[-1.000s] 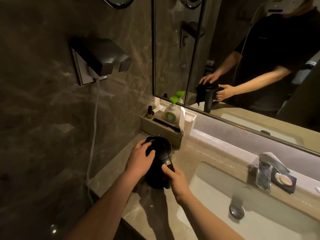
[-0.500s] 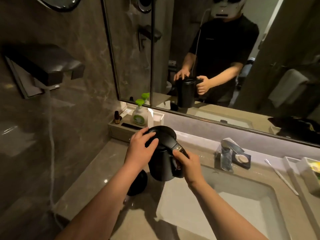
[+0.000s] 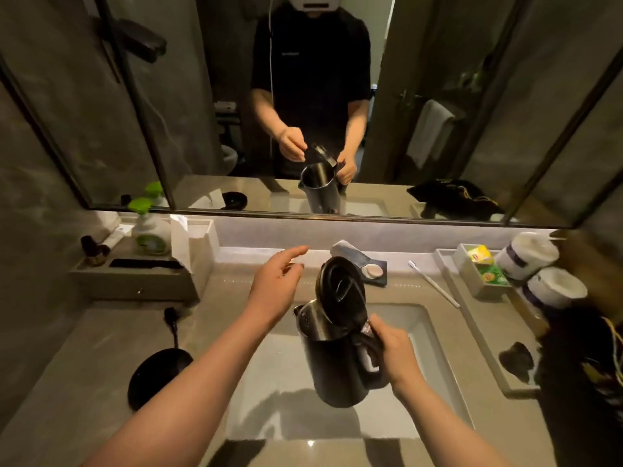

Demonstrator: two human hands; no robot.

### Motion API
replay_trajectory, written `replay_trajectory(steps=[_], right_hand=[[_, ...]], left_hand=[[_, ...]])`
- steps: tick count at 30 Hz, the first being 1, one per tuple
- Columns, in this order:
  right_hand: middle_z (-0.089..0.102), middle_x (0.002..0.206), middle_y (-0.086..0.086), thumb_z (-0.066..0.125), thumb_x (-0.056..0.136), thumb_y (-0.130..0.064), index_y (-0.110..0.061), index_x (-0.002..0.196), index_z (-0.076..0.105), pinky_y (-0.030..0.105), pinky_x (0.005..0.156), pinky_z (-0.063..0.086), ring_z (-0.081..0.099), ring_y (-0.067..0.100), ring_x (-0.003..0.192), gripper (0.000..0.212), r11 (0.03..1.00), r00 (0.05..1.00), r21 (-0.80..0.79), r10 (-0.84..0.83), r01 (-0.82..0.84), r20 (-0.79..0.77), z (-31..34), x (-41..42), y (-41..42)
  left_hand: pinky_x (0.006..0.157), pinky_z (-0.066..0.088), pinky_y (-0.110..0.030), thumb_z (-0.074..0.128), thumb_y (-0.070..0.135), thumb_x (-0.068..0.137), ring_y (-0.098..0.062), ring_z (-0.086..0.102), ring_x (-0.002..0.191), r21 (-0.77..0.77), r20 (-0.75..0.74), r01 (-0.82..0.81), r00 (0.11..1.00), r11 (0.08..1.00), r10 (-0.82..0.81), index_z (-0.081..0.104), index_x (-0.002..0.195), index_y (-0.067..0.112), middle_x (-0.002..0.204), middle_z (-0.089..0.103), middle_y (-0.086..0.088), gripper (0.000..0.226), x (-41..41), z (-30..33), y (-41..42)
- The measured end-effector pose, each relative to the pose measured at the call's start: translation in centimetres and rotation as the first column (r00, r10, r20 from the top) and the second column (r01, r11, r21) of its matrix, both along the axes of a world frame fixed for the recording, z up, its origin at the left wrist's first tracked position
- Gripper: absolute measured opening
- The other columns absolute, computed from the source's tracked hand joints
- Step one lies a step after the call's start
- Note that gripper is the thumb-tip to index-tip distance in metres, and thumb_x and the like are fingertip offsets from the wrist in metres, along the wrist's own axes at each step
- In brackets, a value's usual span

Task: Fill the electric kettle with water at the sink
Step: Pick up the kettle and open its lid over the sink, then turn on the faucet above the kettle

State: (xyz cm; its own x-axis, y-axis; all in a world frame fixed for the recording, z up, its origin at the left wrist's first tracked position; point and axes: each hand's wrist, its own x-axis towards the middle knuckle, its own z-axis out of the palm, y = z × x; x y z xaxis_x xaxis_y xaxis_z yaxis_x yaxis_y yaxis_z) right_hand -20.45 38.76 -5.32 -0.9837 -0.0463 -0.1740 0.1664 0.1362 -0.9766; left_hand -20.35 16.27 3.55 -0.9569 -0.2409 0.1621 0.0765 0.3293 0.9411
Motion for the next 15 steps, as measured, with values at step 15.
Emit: replay_trajectory(steps=[15], right_hand=[[0.061, 0.049, 0.005, 0.053, 0.087, -0.045, -0.021, 0.052, 0.069, 0.032, 0.049, 0.038, 0.053, 0.017, 0.043, 0.045, 0.991, 0.925, -0.077, -0.075, 0.112, 0.374, -5.9, -6.3, 7.1]], left_hand=[[0.096, 0.042, -0.040, 0.056, 0.027, 0.086, -0.023, 0.050, 0.120, -0.637, 0.287, 0.189, 0.958, 0.748, 0.002, 0.051, 0.131, 0.025, 0.138, 0.050, -0.003, 0.045, -12.0, -7.6, 8.3]])
